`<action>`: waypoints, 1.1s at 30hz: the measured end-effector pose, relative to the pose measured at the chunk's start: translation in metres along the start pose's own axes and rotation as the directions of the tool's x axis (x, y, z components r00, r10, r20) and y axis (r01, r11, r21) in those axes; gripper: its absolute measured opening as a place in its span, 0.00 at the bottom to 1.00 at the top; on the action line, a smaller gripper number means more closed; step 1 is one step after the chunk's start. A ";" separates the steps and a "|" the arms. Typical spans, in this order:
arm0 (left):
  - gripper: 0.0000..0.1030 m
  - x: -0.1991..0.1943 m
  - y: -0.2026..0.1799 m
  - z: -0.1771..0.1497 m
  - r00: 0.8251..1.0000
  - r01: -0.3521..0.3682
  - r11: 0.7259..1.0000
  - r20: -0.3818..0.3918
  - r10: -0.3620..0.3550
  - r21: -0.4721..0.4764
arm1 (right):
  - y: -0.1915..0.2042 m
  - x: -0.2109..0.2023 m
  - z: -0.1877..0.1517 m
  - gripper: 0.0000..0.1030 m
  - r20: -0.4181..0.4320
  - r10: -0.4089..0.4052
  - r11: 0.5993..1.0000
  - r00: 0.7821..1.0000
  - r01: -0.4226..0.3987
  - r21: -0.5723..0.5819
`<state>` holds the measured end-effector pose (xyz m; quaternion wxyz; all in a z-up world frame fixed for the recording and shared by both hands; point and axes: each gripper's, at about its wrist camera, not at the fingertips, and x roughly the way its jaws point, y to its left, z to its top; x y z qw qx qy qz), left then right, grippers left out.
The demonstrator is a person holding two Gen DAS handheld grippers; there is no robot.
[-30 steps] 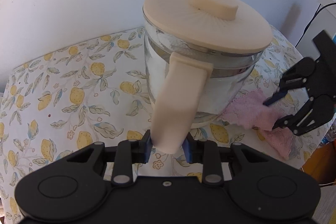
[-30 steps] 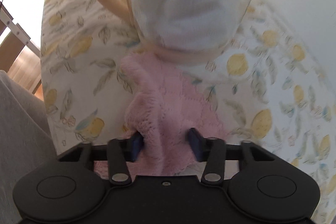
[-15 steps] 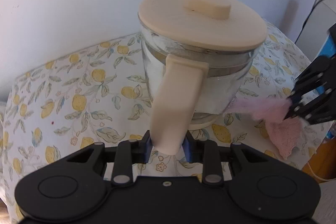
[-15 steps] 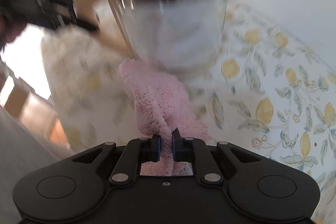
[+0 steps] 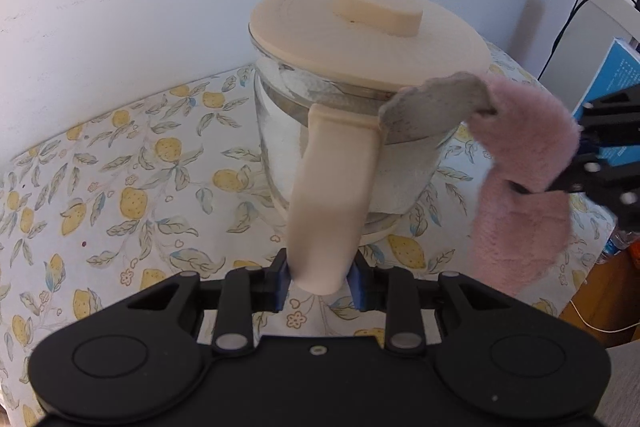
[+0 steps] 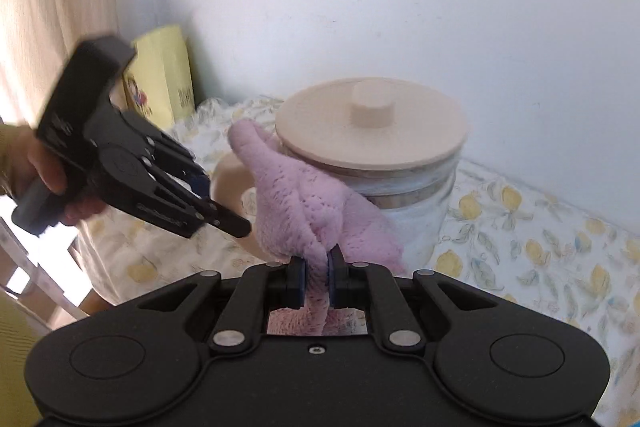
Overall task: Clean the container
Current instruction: 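Bring the pink cloth in the right gripper against the pitcher's glass side, then wipe the glass side of the pitcher with the pink cloth in the right gripper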
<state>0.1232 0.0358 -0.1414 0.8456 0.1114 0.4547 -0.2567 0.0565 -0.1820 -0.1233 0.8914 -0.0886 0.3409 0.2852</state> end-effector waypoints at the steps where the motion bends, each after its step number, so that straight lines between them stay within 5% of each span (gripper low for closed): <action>1: 0.28 0.000 0.000 0.000 1.000 0.003 1.000 0.000 -0.003 0.003 | 0.000 0.004 0.001 0.12 -0.005 -0.004 1.000 1.000 0.004 0.002; 16: 0.28 0.002 0.004 0.000 0.999 0.051 0.997 0.006 -0.052 0.057 | -0.002 0.038 0.020 0.12 -0.035 0.045 0.998 0.998 -0.044 0.037; 33: 0.28 0.003 0.007 0.004 0.997 0.076 0.994 -0.025 -0.075 0.072 | -0.003 0.087 -0.008 0.12 -0.131 0.042 0.993 0.990 -0.027 0.112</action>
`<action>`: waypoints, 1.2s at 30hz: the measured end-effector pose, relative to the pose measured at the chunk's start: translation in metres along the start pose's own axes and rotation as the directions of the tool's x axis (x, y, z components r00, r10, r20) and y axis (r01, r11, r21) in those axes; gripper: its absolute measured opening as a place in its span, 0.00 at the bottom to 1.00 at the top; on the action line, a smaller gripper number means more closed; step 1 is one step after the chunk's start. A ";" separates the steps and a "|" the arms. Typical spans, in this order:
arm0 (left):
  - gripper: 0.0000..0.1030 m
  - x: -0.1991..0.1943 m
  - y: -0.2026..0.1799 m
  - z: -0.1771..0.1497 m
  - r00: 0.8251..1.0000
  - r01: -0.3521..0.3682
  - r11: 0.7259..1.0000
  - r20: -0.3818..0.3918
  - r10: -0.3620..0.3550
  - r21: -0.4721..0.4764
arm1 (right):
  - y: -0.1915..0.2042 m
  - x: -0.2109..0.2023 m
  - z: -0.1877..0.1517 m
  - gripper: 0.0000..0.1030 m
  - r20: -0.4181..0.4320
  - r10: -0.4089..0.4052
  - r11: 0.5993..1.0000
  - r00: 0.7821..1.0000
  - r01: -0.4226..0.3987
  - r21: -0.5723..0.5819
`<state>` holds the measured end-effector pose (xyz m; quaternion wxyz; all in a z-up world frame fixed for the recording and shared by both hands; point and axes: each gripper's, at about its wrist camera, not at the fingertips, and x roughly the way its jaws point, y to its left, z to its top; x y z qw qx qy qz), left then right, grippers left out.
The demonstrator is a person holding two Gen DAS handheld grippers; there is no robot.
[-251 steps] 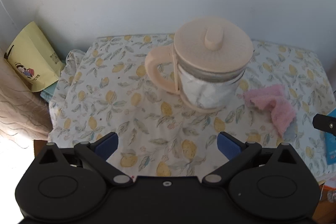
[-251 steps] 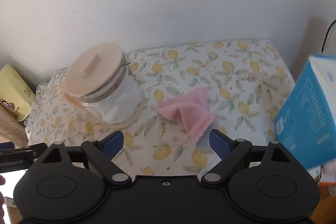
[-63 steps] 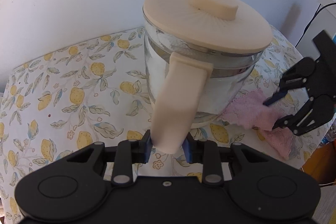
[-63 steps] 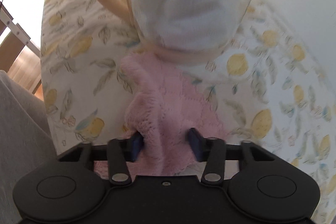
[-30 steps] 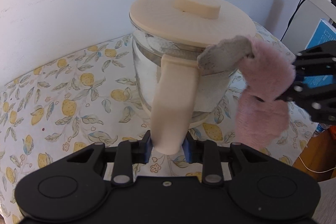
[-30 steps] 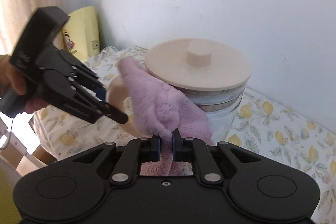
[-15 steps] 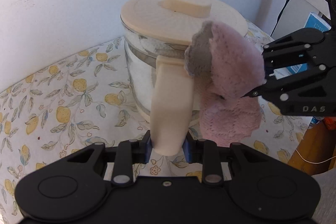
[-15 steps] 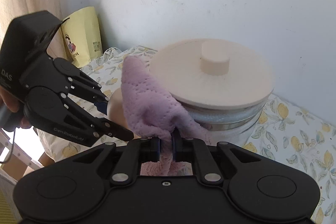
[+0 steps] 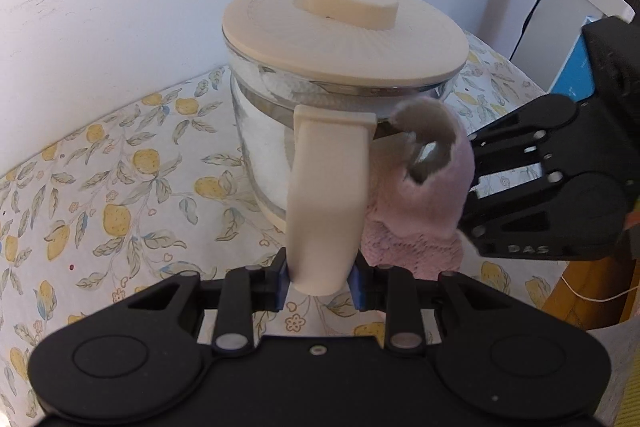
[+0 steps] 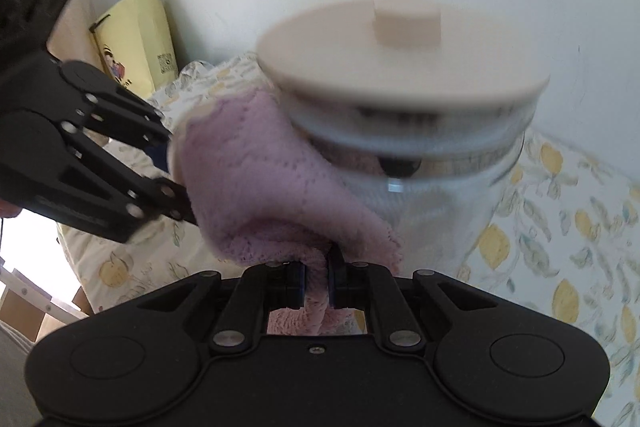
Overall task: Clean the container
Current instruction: 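Wipe the glass side of the pitcher with the pink cloth in the right gripper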
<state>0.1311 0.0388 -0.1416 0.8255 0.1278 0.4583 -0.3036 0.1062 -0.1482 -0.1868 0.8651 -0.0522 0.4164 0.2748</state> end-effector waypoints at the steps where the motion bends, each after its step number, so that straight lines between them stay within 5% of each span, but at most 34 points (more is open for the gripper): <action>1: 0.28 0.000 0.000 0.000 1.000 0.000 1.000 -0.001 0.000 0.002 | -0.001 0.001 -0.001 0.12 0.000 0.000 1.000 1.000 0.000 0.002; 13: 0.28 0.002 0.001 0.003 1.000 0.018 0.999 -0.020 -0.017 0.042 | 0.003 0.015 -0.011 0.12 -0.017 -0.029 0.998 0.999 0.030 0.052; 27: 0.29 0.006 0.005 0.004 0.998 0.061 0.996 -0.023 -0.060 0.057 | 0.015 -0.045 0.013 0.12 0.104 -0.157 0.983 0.982 0.146 0.113; 36: 0.28 0.006 -0.002 0.006 0.999 0.006 1.000 -0.032 -0.006 0.008 | 0.000 -0.053 0.014 0.12 0.098 -0.100 0.993 0.990 0.094 0.066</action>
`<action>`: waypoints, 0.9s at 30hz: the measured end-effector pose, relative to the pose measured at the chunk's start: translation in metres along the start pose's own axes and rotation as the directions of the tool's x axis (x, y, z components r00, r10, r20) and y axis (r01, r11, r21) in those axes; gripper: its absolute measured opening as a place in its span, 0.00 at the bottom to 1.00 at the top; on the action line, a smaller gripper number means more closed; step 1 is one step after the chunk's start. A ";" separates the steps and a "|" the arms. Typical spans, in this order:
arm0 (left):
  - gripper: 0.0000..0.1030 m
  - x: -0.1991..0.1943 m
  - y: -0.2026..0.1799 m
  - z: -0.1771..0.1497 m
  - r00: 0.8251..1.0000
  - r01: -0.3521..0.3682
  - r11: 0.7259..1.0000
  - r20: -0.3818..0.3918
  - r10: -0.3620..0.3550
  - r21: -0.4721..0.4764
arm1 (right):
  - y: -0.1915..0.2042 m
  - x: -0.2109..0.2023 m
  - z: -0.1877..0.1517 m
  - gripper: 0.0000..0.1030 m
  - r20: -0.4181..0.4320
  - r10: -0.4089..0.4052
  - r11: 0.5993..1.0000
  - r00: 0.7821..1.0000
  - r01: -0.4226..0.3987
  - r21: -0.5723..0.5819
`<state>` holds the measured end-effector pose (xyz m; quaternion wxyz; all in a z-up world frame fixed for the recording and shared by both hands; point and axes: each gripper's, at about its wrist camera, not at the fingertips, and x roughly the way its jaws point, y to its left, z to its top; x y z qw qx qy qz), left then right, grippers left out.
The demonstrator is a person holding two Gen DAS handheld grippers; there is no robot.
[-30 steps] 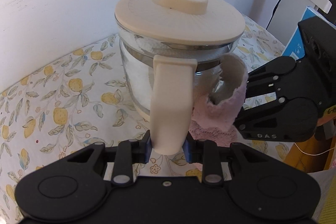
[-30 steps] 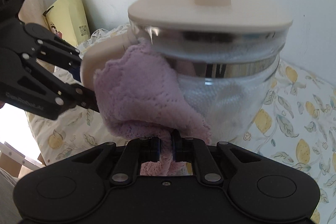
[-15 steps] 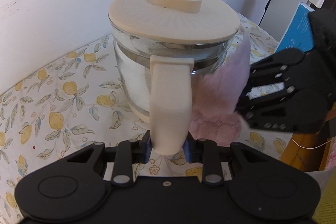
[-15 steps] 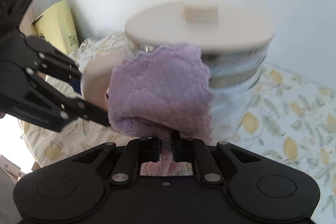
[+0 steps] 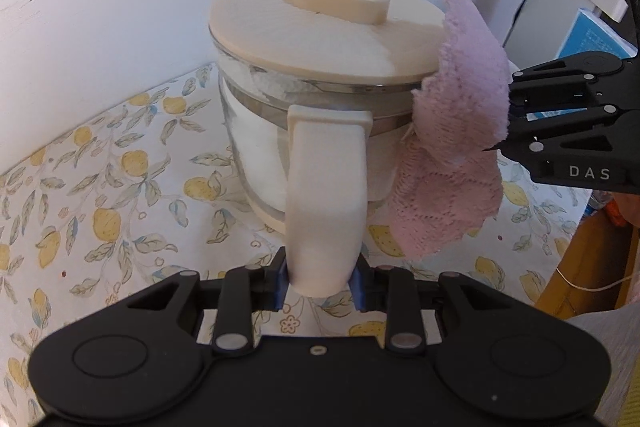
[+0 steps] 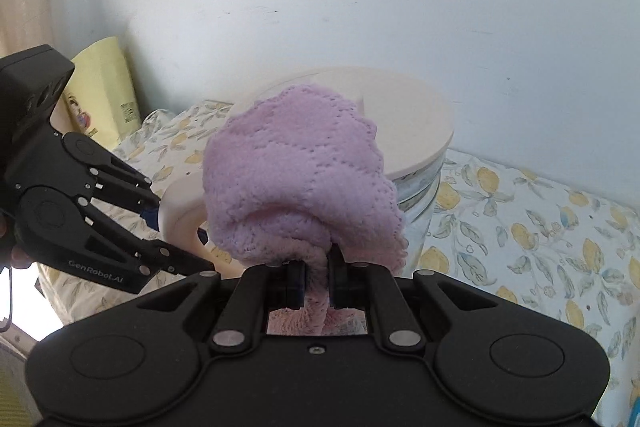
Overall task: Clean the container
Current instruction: 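Wipe the glass side of the pitcher with the pink cloth in the right gripper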
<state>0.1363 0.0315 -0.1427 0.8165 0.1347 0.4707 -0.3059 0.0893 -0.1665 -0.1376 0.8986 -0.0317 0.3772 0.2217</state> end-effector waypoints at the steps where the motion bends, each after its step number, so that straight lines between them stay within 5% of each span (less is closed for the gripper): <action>1: 0.28 0.000 -0.001 0.001 1.000 -0.008 1.000 -0.005 0.008 -0.005 | -0.003 0.002 0.001 0.12 -0.011 0.011 1.000 1.000 -0.011 -0.011; 16: 0.28 0.000 -0.001 0.005 0.997 -0.071 0.994 -0.025 0.069 -0.087 | -0.030 0.063 -0.031 0.12 -0.153 0.094 0.995 0.984 -0.095 0.000; 27: 0.28 -0.001 -0.001 0.004 0.996 -0.092 0.991 -0.029 0.090 -0.098 | -0.037 0.058 -0.031 0.13 -0.125 0.109 0.994 0.986 -0.106 0.036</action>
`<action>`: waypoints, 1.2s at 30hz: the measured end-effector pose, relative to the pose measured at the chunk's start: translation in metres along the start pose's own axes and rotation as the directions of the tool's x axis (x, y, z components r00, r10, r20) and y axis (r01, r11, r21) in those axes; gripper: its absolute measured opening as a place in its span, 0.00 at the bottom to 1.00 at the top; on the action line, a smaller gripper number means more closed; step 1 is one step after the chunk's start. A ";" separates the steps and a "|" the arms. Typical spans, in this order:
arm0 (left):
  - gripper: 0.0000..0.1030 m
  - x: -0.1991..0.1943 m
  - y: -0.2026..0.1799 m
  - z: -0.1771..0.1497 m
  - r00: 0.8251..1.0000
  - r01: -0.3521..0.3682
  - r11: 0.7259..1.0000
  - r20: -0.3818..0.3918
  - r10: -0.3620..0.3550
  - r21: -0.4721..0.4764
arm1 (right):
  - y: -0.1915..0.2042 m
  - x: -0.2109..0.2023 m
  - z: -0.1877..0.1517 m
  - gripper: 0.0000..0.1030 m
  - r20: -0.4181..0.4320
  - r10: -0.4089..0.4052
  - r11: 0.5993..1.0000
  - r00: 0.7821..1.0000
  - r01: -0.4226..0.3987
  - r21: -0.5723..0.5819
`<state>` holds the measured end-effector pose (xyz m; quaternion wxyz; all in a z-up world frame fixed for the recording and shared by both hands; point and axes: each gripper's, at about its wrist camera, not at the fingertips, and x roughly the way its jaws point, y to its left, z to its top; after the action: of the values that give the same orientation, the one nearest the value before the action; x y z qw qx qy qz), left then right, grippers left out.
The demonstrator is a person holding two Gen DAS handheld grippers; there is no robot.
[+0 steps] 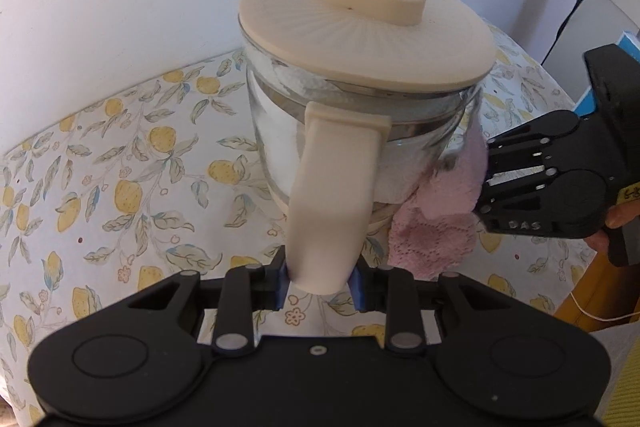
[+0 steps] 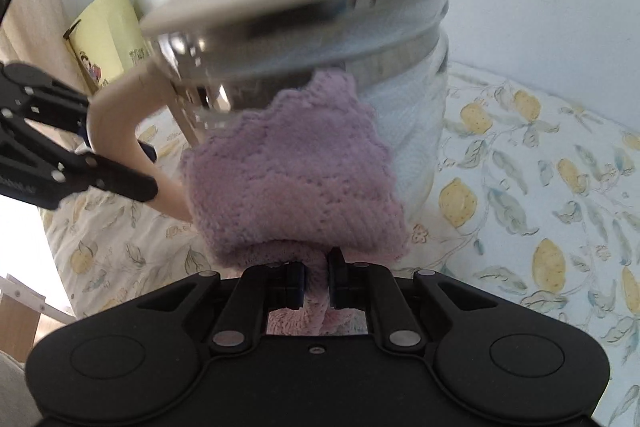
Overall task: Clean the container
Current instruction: 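Wipe the glass side of the pitcher with the pink cloth in the right gripper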
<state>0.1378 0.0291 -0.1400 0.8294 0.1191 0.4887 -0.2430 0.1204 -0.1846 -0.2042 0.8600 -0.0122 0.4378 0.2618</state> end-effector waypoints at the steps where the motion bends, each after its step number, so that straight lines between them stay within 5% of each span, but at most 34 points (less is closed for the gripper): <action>1: 0.28 0.000 0.001 0.000 1.000 -0.004 1.000 0.001 0.004 -0.004 | 0.000 -0.005 0.001 0.13 0.014 -0.001 1.000 1.000 0.001 -0.001; 13: 0.29 -0.002 0.015 -0.003 0.999 -0.030 0.999 0.023 0.031 -0.038 | -0.008 -0.053 0.021 0.13 0.128 -0.008 1.000 0.992 0.009 -0.007; 16: 0.37 -0.001 0.010 -0.004 0.994 -0.070 0.996 0.078 0.075 -0.064 | -0.011 -0.053 0.020 0.13 0.125 -0.007 1.000 0.992 0.007 0.003; 23: 0.32 0.006 0.000 -0.006 0.974 -0.120 0.984 0.176 0.142 -0.128 | -0.016 -0.054 0.021 0.13 0.127 -0.010 1.000 0.992 0.009 0.014; 36: 0.30 0.001 0.009 -0.011 0.989 -0.083 0.996 0.122 0.086 -0.033 | -0.032 -0.057 0.025 0.13 0.138 -0.011 1.000 0.990 0.008 0.021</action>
<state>0.1347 0.0409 -0.1462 0.8691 0.1130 0.4346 -0.2076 0.1270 -0.2312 -0.1524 0.8896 0.0128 0.3799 0.2533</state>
